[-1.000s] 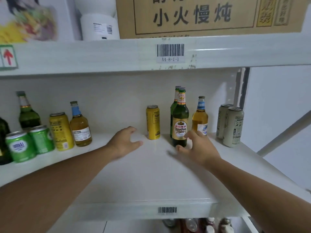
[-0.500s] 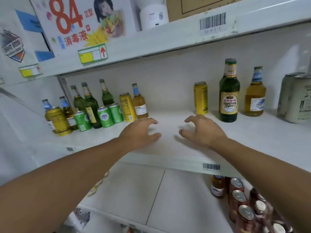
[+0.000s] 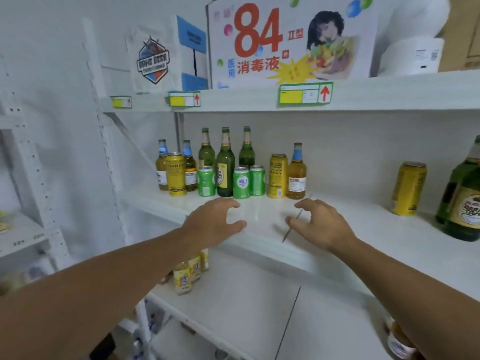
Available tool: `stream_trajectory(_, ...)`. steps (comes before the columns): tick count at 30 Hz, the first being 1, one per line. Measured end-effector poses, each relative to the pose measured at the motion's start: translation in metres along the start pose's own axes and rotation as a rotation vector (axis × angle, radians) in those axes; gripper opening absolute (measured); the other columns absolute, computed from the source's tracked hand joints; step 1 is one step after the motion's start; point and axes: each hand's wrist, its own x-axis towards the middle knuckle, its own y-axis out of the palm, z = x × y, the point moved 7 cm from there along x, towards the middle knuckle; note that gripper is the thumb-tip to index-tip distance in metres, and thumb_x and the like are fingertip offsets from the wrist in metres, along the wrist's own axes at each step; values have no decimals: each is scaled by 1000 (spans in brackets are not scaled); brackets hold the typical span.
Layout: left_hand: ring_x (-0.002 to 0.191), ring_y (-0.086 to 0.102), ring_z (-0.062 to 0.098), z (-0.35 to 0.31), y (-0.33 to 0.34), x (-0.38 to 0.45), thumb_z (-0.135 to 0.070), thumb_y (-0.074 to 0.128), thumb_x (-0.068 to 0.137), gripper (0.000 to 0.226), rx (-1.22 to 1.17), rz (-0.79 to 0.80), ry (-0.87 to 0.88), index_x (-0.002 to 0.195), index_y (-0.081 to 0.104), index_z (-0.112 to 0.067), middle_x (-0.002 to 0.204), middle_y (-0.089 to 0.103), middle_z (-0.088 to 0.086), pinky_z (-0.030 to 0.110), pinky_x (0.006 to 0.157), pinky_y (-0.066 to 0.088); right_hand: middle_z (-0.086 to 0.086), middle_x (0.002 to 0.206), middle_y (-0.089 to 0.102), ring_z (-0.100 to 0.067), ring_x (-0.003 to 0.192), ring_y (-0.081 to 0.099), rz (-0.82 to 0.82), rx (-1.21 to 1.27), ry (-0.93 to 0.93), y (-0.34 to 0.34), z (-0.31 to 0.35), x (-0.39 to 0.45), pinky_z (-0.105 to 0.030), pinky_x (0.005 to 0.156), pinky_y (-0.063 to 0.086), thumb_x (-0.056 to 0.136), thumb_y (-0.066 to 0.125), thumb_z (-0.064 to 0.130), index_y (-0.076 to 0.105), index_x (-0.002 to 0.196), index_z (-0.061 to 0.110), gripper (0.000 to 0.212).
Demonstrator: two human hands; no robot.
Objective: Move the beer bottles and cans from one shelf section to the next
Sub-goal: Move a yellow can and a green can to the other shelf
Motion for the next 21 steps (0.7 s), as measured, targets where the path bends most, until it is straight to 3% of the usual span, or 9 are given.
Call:
stream_trajectory(6,127,58,8,101,-19,-20,-63,67,94,62,-94,-17,-54,149,57,-35,150,58,-13,35,104,49,1,141,66,-22,121,67,26,72,26,58,68,25,-41,102,54,90,69,64,63,142,34,60)
stream_trajectory(10,138,55,15,161,-21,-19,-63,67,93,64,-131,-31,-158,150,56,-35,155,56,-11,42,112,48,1,138,68,-23,119,67,54,108,16,92,107,41,-42,101,55,90,71,63,64,141,32,61)
stream_trajectory(15,139,54,15,210,-25,2,-62,67,94,64,-118,-39,-212,150,56,-33,154,57,-10,41,112,47,0,136,68,-18,112,63,66,192,0,122,142,75,-35,92,51,91,73,58,63,142,27,61)
stream_trajectory(18,141,52,15,229,-27,19,-62,66,96,64,-60,-41,-225,152,54,-34,156,56,-11,40,114,45,0,137,66,-19,120,63,79,269,0,142,154,104,-33,92,49,91,74,56,61,145,25,64)
stream_trajectory(21,145,49,15,237,-32,37,-62,66,97,65,-46,-63,-256,153,52,-34,157,54,-12,39,117,43,4,125,67,-18,114,62,85,384,-6,158,165,135,-33,91,50,92,78,50,62,139,24,57)
